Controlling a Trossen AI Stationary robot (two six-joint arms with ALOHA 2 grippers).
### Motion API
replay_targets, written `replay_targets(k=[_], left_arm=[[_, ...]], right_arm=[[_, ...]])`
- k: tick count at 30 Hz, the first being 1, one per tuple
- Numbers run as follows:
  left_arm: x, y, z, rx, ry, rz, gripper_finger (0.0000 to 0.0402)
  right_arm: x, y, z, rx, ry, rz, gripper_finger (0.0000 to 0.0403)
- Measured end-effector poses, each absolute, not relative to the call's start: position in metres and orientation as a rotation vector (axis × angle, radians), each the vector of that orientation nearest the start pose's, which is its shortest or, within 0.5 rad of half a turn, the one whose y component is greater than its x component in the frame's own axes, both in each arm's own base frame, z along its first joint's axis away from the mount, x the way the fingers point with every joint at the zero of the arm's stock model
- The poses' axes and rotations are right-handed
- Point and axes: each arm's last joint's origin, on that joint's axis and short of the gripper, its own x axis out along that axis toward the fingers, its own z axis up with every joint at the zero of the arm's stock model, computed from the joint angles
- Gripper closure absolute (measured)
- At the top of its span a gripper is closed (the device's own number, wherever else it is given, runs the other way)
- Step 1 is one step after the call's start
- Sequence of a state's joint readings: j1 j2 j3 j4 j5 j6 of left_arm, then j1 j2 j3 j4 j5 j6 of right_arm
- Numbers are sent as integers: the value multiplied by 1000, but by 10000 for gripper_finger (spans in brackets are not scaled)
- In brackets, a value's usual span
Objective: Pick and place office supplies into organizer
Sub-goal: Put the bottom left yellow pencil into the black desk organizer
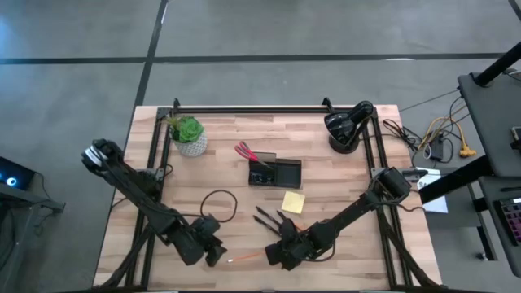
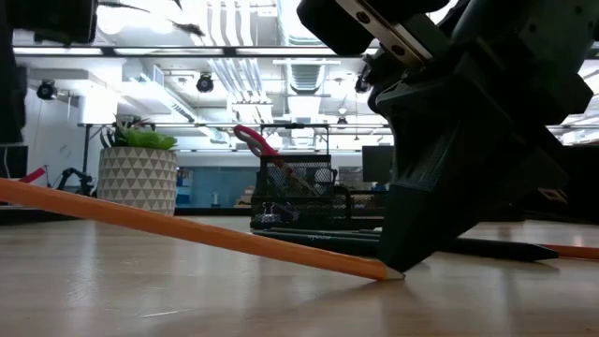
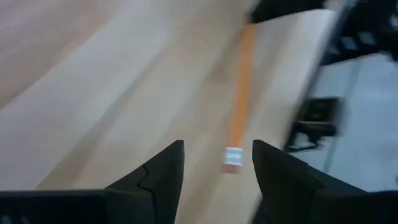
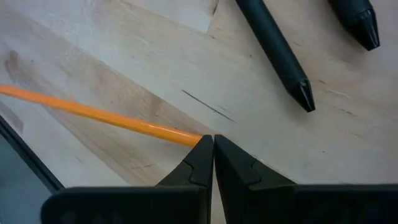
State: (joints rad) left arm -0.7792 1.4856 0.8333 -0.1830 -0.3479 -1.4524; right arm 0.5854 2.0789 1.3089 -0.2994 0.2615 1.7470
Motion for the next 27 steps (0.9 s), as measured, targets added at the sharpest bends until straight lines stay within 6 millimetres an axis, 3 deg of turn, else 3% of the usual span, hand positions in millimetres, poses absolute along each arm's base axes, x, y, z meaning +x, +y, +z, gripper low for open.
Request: replay_targets(k=[7,13,17,27], left_arm=[[220,-204,202,-780,774,19,228],[222,-209,184,-584,871,-81,228],[223,-212,173,-544,910,-84,228],[228,-215,166,-415,903,-119,228]], right_arm=[[350,223,119,1162,898,-577,394],[350,223,119,1158,894,-577,394],[350,223,118,1155,893,-581,394],[350,223,118,1155,893,-584,394]])
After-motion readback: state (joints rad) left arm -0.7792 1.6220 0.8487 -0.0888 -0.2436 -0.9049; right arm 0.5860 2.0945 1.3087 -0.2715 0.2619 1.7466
